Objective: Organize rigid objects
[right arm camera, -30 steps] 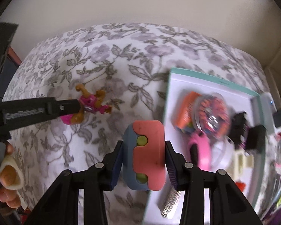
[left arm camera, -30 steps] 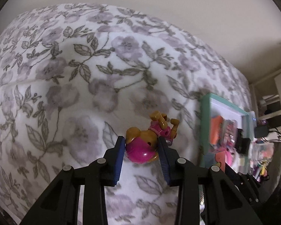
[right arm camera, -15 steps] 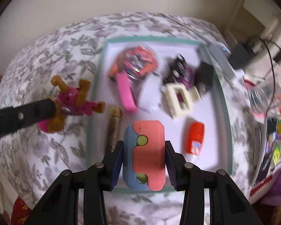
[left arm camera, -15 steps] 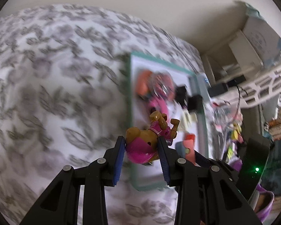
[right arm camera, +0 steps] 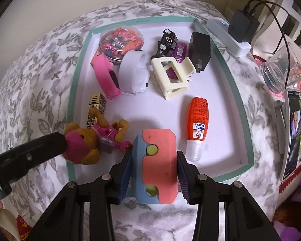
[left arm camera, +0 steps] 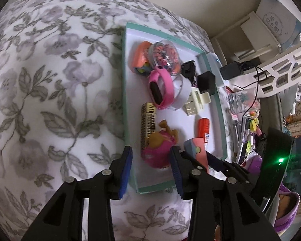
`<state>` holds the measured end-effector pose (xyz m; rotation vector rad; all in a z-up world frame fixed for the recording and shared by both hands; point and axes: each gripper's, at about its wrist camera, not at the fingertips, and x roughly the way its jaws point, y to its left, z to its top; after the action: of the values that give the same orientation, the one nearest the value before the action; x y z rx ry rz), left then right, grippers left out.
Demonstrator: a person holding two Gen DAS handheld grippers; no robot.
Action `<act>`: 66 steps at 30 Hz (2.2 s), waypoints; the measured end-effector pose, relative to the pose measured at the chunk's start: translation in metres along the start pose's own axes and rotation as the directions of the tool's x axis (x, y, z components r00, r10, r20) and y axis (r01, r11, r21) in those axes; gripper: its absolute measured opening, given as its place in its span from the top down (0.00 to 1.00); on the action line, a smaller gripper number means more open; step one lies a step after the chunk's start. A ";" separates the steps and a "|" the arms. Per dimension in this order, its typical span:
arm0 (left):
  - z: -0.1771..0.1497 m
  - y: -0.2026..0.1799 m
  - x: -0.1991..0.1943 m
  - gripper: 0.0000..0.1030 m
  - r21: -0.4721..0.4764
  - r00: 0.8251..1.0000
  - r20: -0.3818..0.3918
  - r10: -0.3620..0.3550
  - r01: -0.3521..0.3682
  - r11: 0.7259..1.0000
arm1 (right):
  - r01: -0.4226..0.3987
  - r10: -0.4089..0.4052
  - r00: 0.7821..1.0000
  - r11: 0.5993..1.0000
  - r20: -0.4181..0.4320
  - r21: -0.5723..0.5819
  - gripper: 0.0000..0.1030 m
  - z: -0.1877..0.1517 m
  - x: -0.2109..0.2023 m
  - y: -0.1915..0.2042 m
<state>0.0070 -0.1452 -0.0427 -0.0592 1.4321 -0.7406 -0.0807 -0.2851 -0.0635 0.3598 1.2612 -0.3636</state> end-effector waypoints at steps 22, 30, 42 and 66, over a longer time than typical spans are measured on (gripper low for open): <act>-0.045 0.035 -0.054 0.36 -0.009 0.930 0.185 0.317 -0.321 0.947 | -0.002 0.014 0.987 0.997 0.161 -0.076 0.16 -0.035 -0.046 0.030; -0.055 0.028 -0.072 0.36 0.011 0.899 0.255 0.355 -0.370 0.929 | -0.017 0.030 0.977 0.998 0.210 -0.066 0.12 -0.037 -0.059 0.029; -0.057 0.027 -0.081 0.35 -0.007 0.880 0.290 0.376 -0.391 0.920 | -0.013 0.027 0.966 0.998 0.256 -0.057 0.00 -0.038 -0.068 0.027; -0.060 0.034 -0.084 0.13 -0.070 0.840 0.314 0.443 -0.444 0.893 | -0.026 0.045 0.966 0.997 0.256 -0.078 0.00 -0.038 -0.068 0.030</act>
<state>-0.0293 -0.0543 0.0044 0.1494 1.0704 -0.3281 -0.1178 -0.2368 -0.0067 0.2620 1.0095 -0.3210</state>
